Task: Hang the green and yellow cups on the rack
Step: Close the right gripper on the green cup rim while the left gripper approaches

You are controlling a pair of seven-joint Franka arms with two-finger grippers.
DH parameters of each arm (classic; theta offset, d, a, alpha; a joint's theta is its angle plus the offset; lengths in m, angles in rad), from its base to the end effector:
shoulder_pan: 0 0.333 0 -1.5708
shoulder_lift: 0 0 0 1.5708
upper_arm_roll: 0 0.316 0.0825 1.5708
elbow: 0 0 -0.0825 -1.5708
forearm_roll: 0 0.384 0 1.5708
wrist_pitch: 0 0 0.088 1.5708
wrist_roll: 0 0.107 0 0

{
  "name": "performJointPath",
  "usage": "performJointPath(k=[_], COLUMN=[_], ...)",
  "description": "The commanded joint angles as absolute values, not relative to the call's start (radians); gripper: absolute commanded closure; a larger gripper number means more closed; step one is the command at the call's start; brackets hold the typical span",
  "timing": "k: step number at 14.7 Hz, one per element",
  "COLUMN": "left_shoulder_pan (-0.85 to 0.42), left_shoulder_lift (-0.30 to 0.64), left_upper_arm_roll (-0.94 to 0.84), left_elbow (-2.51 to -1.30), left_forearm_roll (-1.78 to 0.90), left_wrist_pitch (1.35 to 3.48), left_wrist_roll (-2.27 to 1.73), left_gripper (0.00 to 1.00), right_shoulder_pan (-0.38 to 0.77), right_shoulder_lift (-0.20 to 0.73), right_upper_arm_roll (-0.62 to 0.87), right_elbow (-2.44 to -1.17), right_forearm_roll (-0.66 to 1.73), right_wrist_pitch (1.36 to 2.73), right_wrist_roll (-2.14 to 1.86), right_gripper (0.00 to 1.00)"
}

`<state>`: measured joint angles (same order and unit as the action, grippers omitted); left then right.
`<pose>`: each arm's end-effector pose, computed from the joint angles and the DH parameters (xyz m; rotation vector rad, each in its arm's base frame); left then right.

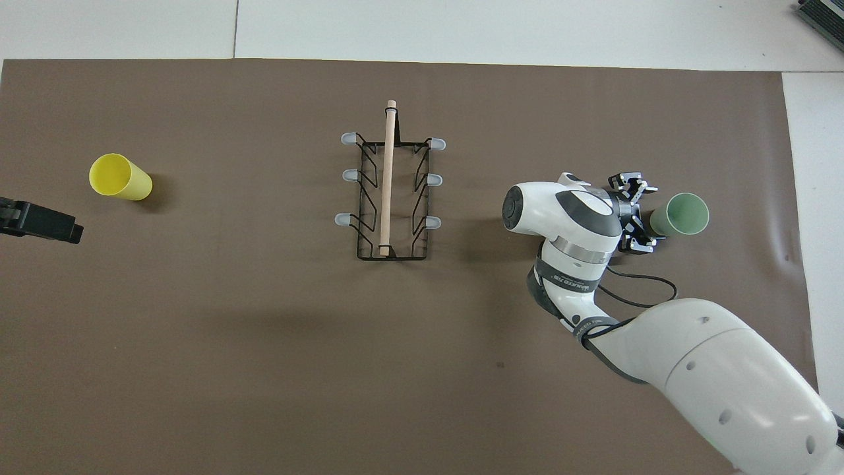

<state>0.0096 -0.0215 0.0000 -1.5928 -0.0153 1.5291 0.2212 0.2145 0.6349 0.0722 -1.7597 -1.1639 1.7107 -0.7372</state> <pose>0.5431 0.0035 0.6224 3.1034 -0.3301 -0.0627 0.6165 0.0885 0.2099 1.4507 1.5563 -0.9511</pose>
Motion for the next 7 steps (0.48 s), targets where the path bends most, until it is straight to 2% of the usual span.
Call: performJointPath(k=[1, 7], left_shoulder_pan=[0.070, 0.173], left_shoulder_lift=[0.000, 0.054], left_upper_arm_roll=[-0.003, 0.011], left_elbow=[-1.624, -1.653], left_forearm_roll=[-0.026, -0.041], left_wrist_pitch=[1.610, 1.772], left_wrist_roll=[0.239, 0.178], left_gripper=[0.00, 0.00], right_shoulder_pan=[0.196, 0.196], right_shoulder_lift=[0.594, 0.586], right_upper_arm_roll=[0.077, 0.075], right_elbow=[-1.807, -1.839], right_forearm_roll=[-1.218, -1.229], right_wrist_pitch=[1.724, 1.717], right_wrist_roll=[-0.758, -0.738], right_gripper=[0.00, 0.00])
